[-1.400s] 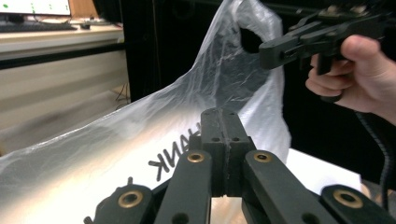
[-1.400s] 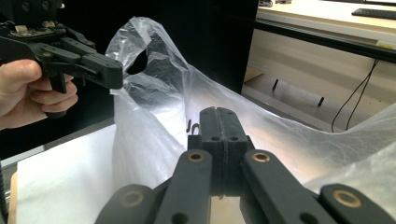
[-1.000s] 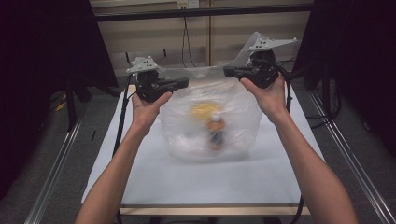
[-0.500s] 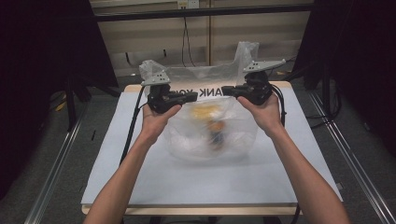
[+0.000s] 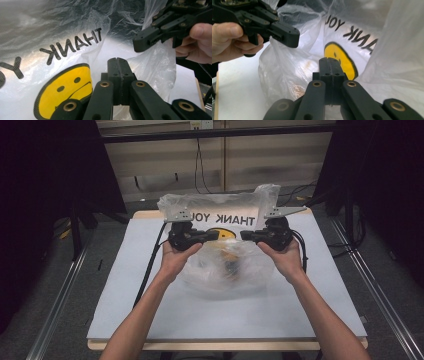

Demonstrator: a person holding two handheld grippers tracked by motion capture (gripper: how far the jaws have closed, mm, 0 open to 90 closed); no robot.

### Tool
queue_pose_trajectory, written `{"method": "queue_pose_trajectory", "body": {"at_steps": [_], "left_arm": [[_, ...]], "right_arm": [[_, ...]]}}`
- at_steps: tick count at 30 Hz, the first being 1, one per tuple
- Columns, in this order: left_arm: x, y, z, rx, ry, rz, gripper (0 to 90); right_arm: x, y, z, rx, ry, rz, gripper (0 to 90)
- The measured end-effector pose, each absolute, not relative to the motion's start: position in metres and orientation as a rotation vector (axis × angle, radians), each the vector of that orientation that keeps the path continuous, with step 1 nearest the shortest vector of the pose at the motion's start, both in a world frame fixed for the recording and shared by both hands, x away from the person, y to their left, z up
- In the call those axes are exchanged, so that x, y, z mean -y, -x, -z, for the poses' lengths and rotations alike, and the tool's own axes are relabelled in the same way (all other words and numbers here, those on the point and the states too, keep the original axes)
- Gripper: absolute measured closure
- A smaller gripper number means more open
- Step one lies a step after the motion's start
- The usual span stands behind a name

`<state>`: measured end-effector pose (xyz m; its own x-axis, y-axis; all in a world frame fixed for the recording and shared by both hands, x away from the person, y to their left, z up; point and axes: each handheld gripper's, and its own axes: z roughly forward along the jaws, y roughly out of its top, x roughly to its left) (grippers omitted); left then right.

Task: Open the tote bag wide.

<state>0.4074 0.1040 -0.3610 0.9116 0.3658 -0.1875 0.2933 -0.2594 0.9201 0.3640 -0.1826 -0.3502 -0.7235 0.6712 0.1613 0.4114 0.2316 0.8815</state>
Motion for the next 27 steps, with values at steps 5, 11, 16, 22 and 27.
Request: {"method": "queue_pose_trajectory", "body": {"at_steps": [5,11,16,22,27], "left_arm": [[-0.105,-0.403,0.374,-0.497,-1.858,-0.045,90.0],[-0.102,-0.402,0.392,-0.511,-1.873,-0.019,90.0],[-0.103,-0.402,0.405,-0.529,-1.886,0.000,90.0],[-0.105,-0.405,0.417,-0.552,-1.913,0.004,90.0],[-0.104,-0.407,0.429,-0.563,-1.911,0.025,90.0]], "right_arm": [[0.183,-0.358,0.363,-2.268,-1.017,-1.524,90.0],[0.182,-0.352,0.379,-2.305,-1.036,-1.457,90.0],[0.189,-0.350,0.394,-2.295,-1.084,-1.479,90.0],[0.194,-0.348,0.406,-2.308,-1.067,-1.503,90.0],[0.201,-0.349,0.421,-2.301,-1.101,-1.504,90.0]]}}
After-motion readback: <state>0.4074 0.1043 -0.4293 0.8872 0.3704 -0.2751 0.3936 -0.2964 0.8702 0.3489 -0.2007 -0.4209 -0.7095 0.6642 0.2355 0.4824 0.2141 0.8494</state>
